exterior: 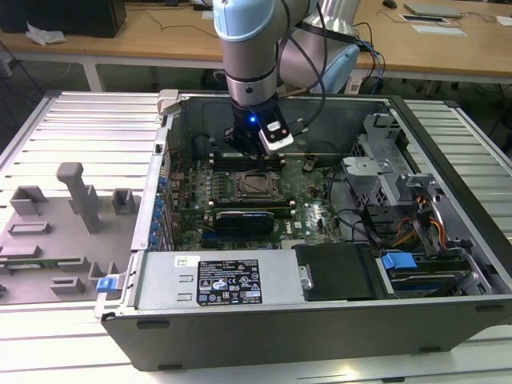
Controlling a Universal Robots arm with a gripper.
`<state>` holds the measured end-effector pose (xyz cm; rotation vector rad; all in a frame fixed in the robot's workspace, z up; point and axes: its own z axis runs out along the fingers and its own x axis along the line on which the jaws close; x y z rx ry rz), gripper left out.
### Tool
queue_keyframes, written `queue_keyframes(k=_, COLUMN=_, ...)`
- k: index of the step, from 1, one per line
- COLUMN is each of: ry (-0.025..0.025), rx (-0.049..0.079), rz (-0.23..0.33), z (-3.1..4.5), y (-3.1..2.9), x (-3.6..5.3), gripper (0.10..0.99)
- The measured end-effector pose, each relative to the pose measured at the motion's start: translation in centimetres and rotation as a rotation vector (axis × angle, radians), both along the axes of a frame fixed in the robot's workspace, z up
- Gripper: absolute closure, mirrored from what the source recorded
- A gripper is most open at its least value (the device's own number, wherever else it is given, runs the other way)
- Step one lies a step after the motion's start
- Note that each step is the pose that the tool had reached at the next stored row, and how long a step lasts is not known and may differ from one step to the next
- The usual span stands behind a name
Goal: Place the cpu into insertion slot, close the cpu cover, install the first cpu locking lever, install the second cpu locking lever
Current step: 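Install the first cpu locking lever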
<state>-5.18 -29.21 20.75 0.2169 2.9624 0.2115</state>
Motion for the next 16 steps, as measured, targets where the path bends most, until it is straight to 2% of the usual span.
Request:
queue_keyframes(k=12, ry=0.0001, rx=0.000, rz=-0.024, z=-0.80, y=0.00, x=-0.01, gripper=0.980)
queue_keyframes(k=16, ry=0.0002, rx=0.000, rz=-0.025, z=-0.85, y=-0.01, x=-0.02, gripper=0.980)
